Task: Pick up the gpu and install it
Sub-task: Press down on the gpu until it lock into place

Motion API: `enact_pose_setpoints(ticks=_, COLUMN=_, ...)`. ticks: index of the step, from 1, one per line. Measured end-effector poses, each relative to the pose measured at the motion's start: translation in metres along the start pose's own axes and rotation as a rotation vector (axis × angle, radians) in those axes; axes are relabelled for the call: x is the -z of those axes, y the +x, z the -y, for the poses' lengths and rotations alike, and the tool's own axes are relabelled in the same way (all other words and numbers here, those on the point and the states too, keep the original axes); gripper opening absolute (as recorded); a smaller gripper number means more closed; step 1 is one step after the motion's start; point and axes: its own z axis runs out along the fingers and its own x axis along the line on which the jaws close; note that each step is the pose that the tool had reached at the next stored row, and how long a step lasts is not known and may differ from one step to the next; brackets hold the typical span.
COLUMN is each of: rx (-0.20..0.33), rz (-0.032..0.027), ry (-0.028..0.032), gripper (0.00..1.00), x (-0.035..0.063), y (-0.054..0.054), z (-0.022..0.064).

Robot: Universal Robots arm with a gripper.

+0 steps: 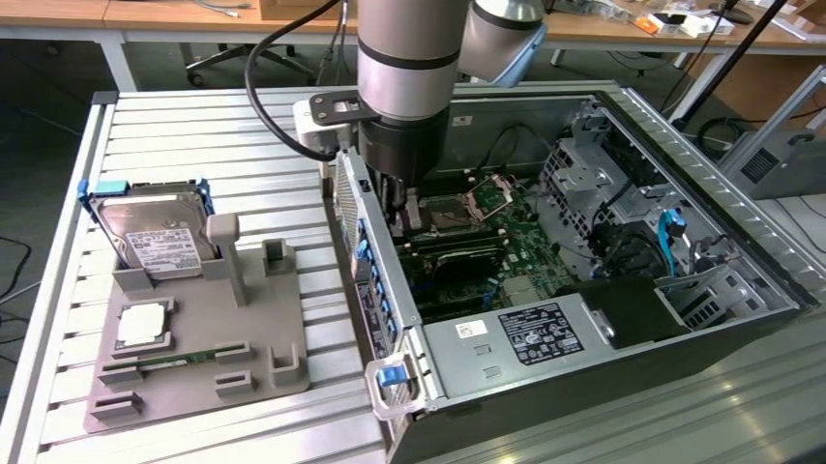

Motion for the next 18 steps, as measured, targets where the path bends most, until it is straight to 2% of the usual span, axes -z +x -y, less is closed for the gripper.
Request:
enact_pose_setpoints(ticks=14, rx=0.0, rz=-0.0001, ry=-0.0001, gripper=0.11, x=0.0002, y=0.0001, z=-0.0032)
enact_pose_setpoints(ticks=18, rx=0.0, rz=-0.0001, ry=-0.0018, gripper=0.11, x=-0.0004, y=0.0002, z=0.0008)
